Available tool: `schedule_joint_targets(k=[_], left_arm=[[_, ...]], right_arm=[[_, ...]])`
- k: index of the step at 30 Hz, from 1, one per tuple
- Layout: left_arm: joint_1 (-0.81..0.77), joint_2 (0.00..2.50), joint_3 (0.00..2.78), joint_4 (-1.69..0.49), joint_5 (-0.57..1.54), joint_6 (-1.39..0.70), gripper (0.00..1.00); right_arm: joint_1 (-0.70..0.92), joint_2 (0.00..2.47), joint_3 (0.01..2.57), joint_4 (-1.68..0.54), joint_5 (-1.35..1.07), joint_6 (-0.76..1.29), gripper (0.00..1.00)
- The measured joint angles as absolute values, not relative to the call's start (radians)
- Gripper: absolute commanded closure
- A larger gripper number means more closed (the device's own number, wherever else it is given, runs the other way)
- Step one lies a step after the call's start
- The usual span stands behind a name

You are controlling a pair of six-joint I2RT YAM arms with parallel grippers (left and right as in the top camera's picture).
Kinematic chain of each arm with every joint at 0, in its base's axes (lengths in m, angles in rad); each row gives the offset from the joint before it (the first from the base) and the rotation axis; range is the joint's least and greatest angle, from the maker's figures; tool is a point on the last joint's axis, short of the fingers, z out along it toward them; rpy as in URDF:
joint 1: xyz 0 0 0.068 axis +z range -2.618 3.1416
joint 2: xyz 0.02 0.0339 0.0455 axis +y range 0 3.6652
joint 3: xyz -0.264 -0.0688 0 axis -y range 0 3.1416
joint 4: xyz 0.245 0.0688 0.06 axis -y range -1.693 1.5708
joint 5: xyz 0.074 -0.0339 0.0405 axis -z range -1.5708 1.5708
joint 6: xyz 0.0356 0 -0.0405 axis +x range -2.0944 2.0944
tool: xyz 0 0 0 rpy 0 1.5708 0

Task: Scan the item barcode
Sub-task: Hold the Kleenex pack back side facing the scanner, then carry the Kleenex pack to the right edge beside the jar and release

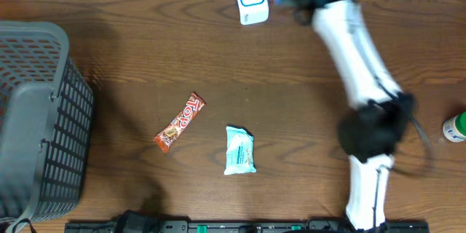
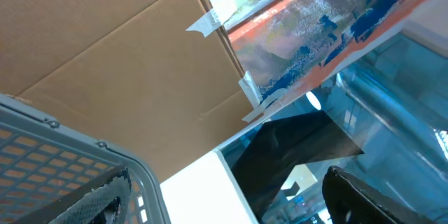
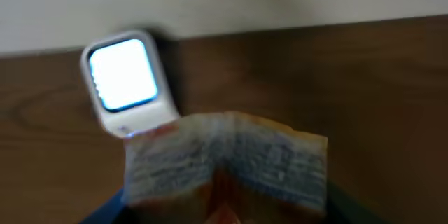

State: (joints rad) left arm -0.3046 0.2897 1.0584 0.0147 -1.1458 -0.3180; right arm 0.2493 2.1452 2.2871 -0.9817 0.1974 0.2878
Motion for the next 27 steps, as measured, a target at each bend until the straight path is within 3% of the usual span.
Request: schedule_joint_targets(k=[5, 9, 21, 23, 25, 27], left_arm=[[-0.305, 0.290, 1.058, 0.016, -1.146, -0.318, 0.12], [-0.305, 0.290, 1.059, 0.016, -1.146, -0.318, 0.12], [-0.305, 0.290, 1.058, 0.002, -1.146, -0.318, 0.12], [-0.305, 0.290, 1.058, -0.012, -1.146, -0.318, 0.12], [-0.305, 0.290, 1.058, -0.022, -1.146, -0.318, 0.12], [-0.305, 0.290, 1.058, -0.023, -1.146, -0.318, 0.12]], right_arm=[[0.057, 1.967, 2.330, -1.240, 0.273, 0.284, 0.46], [-0.112, 1.992, 2.317, -1.359, 0.339, 0.284, 0.48], [-0.448, 2.300, 2.170, -1.328, 0.363, 0.292, 0.44], [-0.484, 2.343, 2.165, -1.325, 0.364, 0.302, 0.36], [-0.514, 2.386, 2.164, -1.325, 0.362, 0.314, 0.01], [-0.539, 2.423, 2.164, -1.327, 0.354, 0.310, 0.01]])
